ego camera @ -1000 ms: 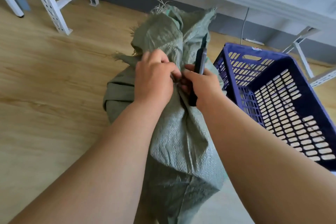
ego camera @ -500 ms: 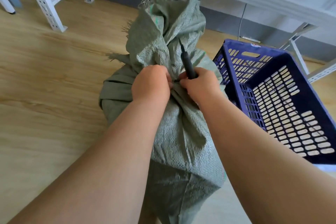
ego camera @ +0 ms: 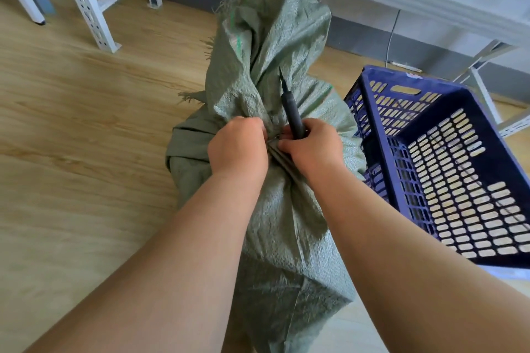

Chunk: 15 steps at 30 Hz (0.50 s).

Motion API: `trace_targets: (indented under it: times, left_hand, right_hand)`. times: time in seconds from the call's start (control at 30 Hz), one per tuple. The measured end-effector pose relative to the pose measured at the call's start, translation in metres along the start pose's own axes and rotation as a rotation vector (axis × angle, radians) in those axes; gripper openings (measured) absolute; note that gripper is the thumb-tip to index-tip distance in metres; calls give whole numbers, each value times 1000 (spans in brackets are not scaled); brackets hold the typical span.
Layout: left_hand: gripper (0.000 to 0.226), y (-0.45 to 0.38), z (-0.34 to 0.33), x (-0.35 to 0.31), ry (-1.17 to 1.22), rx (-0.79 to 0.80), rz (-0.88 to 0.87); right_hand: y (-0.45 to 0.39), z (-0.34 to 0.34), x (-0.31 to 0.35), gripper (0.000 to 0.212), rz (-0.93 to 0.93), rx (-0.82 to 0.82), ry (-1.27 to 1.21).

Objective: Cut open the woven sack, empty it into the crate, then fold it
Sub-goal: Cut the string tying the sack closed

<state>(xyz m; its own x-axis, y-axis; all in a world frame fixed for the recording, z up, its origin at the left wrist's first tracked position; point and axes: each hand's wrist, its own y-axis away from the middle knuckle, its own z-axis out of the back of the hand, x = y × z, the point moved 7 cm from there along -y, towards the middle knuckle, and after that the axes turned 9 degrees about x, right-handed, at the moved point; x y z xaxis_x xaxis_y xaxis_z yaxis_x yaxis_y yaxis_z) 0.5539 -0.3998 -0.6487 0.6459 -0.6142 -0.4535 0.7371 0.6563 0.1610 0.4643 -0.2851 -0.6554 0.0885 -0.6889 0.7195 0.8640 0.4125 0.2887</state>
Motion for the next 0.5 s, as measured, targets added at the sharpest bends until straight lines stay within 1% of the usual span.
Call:
trace_targets:
  times: [0.07, 0.17, 0.27, 0.33, 0.4, 0.5]
  left_hand:
    - [25, 2, -2, -5, 7, -12, -55]
    - [24, -1, 1, -10, 111, -24, -137]
    - [19, -2, 14, -14, 260, -72, -183]
    - [19, -3, 26, -21, 318, -109, -214]
    - [19, -7, 37, -24, 304, -109, -220]
    - [6, -14, 38, -20, 240, -48, -183]
  right_hand:
    - [-1, 2, -4, 17, -37, -11, -84]
    - [0, 8, -3, 24, -53, -26, -235]
    - [-2, 17, 11, 24, 3, -40, -332]
    - [-3, 24, 24, 25, 58, -48, -382]
    - [-4, 29, 35, 26, 103, -51, -393]
    - [0, 28, 40, 27, 128, -33, -369]
